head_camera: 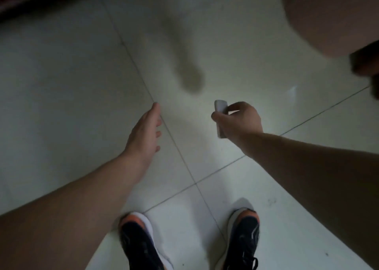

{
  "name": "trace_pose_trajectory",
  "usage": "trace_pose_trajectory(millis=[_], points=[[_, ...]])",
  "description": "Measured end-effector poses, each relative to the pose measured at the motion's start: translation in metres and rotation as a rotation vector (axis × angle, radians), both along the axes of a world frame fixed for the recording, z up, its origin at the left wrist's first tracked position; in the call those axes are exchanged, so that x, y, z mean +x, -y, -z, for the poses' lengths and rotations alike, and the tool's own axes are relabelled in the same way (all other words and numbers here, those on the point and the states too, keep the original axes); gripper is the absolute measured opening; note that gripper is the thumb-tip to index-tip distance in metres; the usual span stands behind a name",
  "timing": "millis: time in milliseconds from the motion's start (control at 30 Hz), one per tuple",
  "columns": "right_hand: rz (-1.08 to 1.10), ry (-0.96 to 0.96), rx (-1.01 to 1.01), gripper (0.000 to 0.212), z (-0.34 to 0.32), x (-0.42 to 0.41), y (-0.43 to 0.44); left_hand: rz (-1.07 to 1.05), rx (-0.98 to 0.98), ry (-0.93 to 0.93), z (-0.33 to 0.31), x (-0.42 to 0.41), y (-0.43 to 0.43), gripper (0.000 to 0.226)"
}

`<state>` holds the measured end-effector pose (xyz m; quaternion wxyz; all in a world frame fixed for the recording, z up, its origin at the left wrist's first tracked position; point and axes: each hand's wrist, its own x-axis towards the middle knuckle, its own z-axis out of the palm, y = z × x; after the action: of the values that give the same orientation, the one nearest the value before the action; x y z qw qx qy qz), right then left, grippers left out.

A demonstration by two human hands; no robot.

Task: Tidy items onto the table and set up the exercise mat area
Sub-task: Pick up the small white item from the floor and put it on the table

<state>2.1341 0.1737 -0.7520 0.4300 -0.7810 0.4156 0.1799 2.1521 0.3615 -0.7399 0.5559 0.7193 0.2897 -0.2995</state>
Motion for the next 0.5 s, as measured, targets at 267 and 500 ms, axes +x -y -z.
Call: trace_pose_trajectory(millis=[267, 500], points=[[0.150, 0.269, 0.021, 0.022, -0.278, 0.053, 0.050, 0.086, -0.129, 0.260, -0.284, 0.085, 0.074, 0.050], [0.266, 0.518, 0.114, 0.026, -0.484, 0.051, 0.068, 0.224, -0.260, 0.438, -0.512, 0.095, 0.123, 0.056]])
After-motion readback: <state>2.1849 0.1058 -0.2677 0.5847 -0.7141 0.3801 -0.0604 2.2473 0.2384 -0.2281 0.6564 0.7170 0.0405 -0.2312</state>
